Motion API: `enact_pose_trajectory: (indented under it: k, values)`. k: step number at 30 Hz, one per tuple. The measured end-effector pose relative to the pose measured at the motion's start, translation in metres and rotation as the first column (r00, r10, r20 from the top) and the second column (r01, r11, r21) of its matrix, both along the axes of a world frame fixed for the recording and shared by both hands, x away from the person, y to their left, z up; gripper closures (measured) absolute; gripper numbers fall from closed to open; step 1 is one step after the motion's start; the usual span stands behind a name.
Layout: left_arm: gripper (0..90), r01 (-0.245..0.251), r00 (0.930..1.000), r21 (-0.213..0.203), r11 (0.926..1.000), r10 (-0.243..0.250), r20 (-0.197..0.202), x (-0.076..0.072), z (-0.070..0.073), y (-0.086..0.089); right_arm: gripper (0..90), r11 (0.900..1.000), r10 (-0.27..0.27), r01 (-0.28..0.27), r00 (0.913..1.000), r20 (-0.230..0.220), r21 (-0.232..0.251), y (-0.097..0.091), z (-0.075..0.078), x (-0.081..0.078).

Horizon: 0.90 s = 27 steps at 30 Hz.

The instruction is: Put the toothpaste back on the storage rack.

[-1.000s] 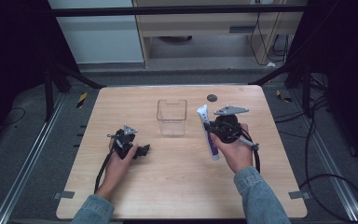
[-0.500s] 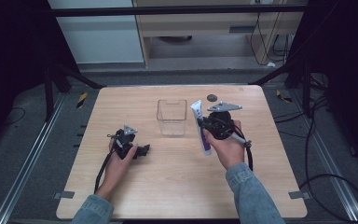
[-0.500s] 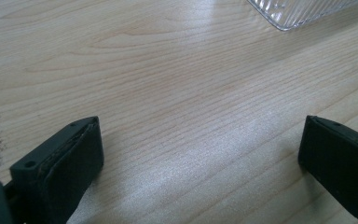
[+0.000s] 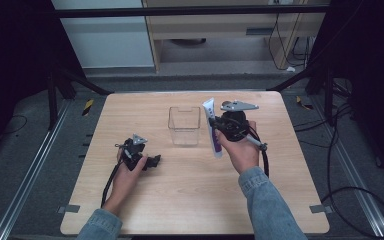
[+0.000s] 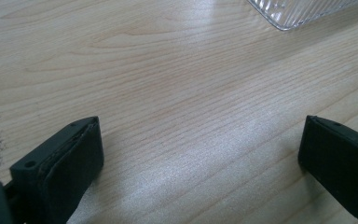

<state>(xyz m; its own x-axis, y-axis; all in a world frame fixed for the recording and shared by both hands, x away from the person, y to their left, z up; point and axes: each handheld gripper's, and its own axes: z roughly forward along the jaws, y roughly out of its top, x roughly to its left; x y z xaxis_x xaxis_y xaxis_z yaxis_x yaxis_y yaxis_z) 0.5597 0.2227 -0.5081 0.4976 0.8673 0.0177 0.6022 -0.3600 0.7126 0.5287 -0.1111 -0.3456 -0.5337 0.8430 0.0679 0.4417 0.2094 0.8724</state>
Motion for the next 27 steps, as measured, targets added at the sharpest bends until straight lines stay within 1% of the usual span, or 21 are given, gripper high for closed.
enact_pose_trajectory:
  k: [5,7,14,16,17,21,22,27]
  values:
    - [0.0,-0.002,1.0000,-0.003,1.0000,0.002,0.002,0.000,0.000,0.000,80.6,1.0000,-0.001,0.001,0.9999,0.017,0.006,0.002,0.006,0.003]
    - [0.0,-0.003,1.0000,-0.004,1.0000,0.003,0.002,0.000,0.000,0.000,80.6,0.9999,-0.003,0.003,0.9997,0.023,0.015,0.003,0.010,0.005]
    - [0.0,-0.001,1.0000,-0.002,1.0000,0.001,0.002,0.000,0.000,0.000,80.6,0.9998,0.003,-0.004,0.9986,0.052,0.017,0.011,0.024,0.009]
    - [0.0,-0.001,1.0000,-0.002,1.0000,0.001,0.003,0.000,0.000,0.000,80.6,0.9998,0.004,-0.005,0.9984,0.056,0.017,0.012,0.026,0.010]
    - [0.0,-0.001,1.0000,-0.002,1.0000,0.001,0.002,0.000,0.000,0.000,80.6,0.9997,0.006,-0.007,0.9976,0.069,0.023,0.014,0.031,0.013]
    - [0.0,0.000,1.0000,-0.002,1.0000,0.000,0.002,0.000,0.000,0.000,80.6,0.9994,0.009,-0.011,0.9966,0.081,0.031,0.017,0.037,0.017]
    - [0.0,-0.001,1.0000,-0.002,1.0000,0.001,0.002,0.000,0.000,0.000,80.6,0.9992,0.009,-0.013,0.9963,0.086,0.039,0.020,0.041,0.019]
    - [0.0,-0.001,1.0000,-0.002,1.0000,0.001,0.003,0.000,0.000,0.000,80.6,0.9989,0.010,-0.015,0.9943,0.106,0.045,0.026,0.050,0.027]
